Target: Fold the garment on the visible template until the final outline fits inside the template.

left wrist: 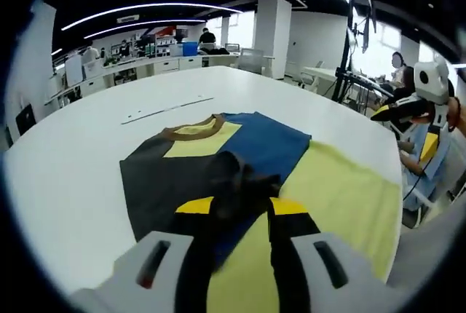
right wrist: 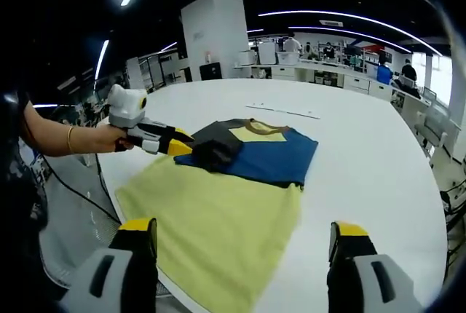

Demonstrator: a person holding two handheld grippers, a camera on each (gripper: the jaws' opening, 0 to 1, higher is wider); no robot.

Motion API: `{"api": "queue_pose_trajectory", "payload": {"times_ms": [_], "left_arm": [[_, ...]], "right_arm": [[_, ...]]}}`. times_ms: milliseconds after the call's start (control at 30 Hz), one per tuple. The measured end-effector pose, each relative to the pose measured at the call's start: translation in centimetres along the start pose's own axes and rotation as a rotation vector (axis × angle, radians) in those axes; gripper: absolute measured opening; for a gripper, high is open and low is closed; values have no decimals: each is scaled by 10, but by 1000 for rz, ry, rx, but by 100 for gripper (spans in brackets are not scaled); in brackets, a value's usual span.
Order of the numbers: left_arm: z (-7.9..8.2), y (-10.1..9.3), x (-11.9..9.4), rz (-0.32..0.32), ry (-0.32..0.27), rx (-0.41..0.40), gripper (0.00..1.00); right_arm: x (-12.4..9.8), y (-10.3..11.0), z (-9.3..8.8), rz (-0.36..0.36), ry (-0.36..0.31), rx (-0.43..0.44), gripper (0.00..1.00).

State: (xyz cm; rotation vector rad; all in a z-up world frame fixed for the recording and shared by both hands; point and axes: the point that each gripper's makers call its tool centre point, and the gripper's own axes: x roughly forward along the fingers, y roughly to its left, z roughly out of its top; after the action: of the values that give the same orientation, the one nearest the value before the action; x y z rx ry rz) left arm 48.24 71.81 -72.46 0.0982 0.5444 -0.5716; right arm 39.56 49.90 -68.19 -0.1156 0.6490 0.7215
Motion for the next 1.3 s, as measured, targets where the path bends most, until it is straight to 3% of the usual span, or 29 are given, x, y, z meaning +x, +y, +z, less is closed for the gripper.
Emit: {"api": "queue_pose_trajectory", "payload": {"times_ms": [300, 533, 767, 833, 967, 1033, 1300], "left_arm": [[-17, 13, 4, 19, 59, 32, 17], [-24, 16, 6, 12, 107, 79, 0], [-24, 13, 4, -11, 114, 89, 0], [-18, 6, 2, -43, 92, 40, 0], [-2, -5, -3, -80, 72, 40, 0], [6, -14, -4, -110, 64, -13, 0], [39, -39, -2, -152, 15, -8, 0]], "right_arm": [[-2, -4, -2, -13, 1, 12, 99], [-2, -5, -3, -20, 2, 21, 99], [-2, -5, -2, -21, -3, 26, 98], [-2, -5, -1, -21, -3, 25, 98], [-2, -5, 1, -17, -10, 24, 98], [-2, -4, 1, -16, -10, 22, 98], [-2, -2, 2, -9, -21, 20, 98]]}}
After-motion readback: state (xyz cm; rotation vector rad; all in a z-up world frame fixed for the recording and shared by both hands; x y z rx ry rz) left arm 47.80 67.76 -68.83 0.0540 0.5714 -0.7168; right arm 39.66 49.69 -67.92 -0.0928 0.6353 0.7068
